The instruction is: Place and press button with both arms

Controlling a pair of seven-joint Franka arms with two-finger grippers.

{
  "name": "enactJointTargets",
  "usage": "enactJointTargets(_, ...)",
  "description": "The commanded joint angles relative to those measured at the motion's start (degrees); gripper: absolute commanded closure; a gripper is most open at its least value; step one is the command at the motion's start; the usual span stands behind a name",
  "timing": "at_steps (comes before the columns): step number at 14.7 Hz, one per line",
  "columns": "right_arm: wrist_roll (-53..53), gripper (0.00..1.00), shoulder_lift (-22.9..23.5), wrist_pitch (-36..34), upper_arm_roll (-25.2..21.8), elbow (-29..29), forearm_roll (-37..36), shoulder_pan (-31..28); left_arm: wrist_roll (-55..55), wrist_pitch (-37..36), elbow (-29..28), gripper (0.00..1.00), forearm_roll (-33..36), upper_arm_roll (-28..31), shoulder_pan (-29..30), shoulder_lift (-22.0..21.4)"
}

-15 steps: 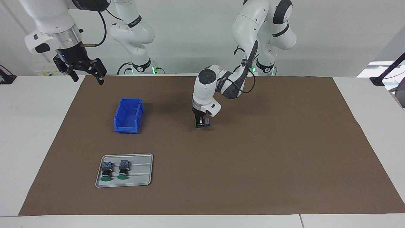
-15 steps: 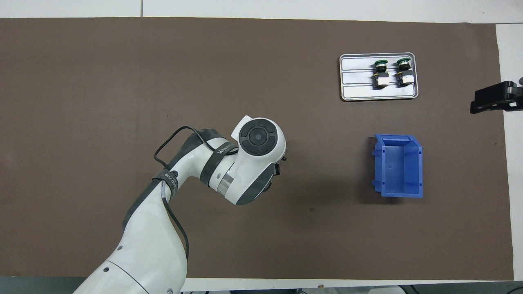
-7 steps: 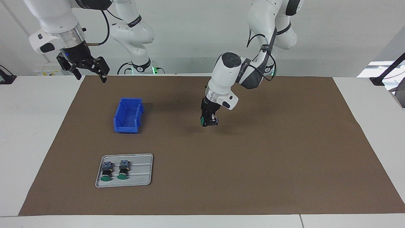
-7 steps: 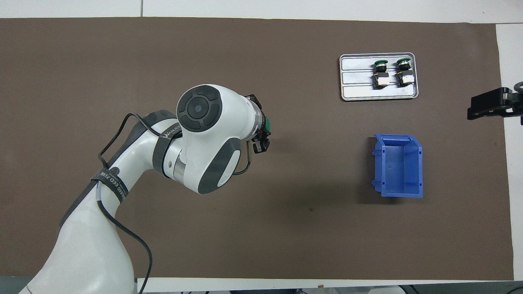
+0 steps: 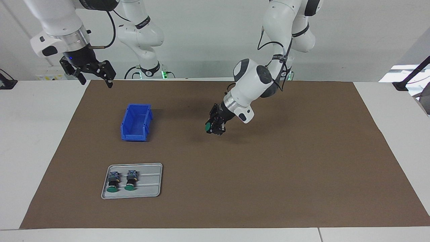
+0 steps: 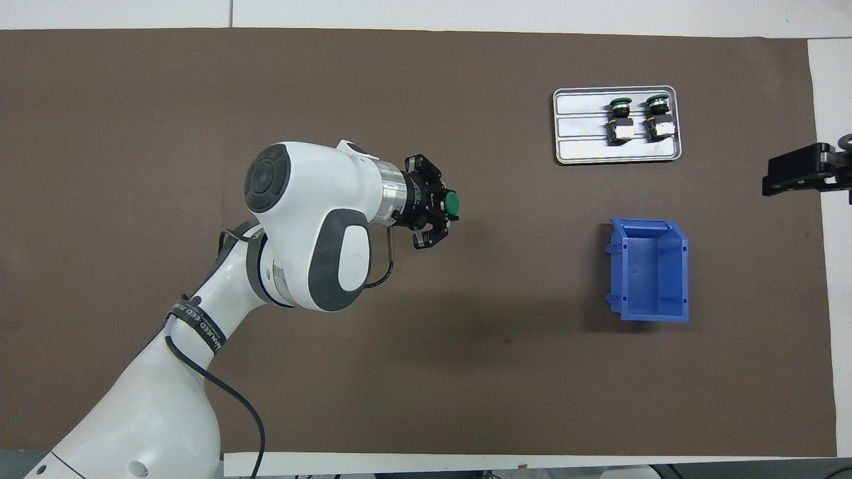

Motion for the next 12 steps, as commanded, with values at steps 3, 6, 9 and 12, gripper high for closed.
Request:
enactJointTargets(3, -1.59, 0.01, -1.38, 0.01, 0.23, -1.50, -0.30, -0.47, 14.99, 1.00, -5.10, 1.00, -16.83, -0.24, 2.49, -3.17)
enactJointTargets(6, -1.59, 0.01, -1.38, 0.01, 0.23, -1.42, -0.30, -0.39, 22.82, 0.91, -5.28, 1.00, -17.02, -0.24, 2.58, -3.25)
enactJointTargets(9, -1.59, 0.01, -1.38, 0.01, 0.23, -1.50, -0.30, -0.47, 23.62, 0.82, -5.71, 1.00, -18.08, -0.32, 2.76, -3.25)
enactJointTargets(12, -1.59, 0.01, -1.38, 0.01, 0.23, -1.42, -0.30, -0.39, 29.40, 0.82, -5.54, 1.00, -24.64, -0.33, 2.41, -2.20)
